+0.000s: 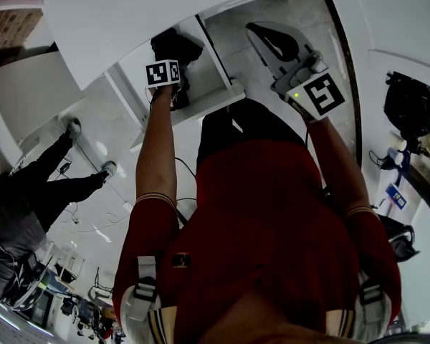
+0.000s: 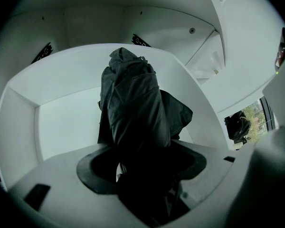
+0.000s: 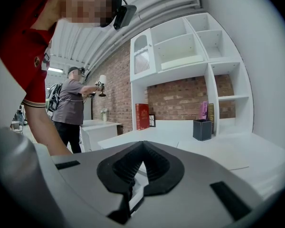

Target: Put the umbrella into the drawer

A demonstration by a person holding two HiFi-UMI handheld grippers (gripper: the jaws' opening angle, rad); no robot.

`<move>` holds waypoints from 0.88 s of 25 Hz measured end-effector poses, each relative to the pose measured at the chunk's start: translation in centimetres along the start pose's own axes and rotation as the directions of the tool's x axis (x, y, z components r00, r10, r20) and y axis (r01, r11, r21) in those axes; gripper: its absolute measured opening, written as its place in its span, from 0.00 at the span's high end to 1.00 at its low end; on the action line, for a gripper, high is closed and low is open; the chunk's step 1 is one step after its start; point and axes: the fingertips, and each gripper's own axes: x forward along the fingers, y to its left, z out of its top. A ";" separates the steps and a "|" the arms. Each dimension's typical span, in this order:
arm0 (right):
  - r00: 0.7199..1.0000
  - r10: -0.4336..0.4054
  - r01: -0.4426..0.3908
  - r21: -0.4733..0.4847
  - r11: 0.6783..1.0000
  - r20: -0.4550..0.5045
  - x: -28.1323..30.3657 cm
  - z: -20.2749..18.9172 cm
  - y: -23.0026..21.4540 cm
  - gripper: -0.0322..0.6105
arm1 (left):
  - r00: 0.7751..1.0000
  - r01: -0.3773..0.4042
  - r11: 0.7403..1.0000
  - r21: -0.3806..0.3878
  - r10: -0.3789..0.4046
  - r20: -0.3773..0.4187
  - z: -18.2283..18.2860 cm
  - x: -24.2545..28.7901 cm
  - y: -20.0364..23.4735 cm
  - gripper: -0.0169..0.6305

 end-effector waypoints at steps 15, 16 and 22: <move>0.999 0.032 -0.033 0.015 0.999 0.020 -0.1 0.1 0.9 0.95 | 0.997 -0.053 0.998 0.043 0.050 0.065 0.3 -3.2 -0.1 0.50; 0.999 0.036 -0.036 0.015 0.999 0.023 0.0 0.2 1.0 0.95 | 0.996 -0.060 0.997 0.048 0.056 0.076 0.5 -3.7 -0.1 0.50; 0.997 0.059 -0.060 0.017 0.998 0.046 0.6 0.8 2.2 0.95 | 0.988 -0.110 0.989 0.097 0.097 0.122 1.1 -6.1 0.4 0.50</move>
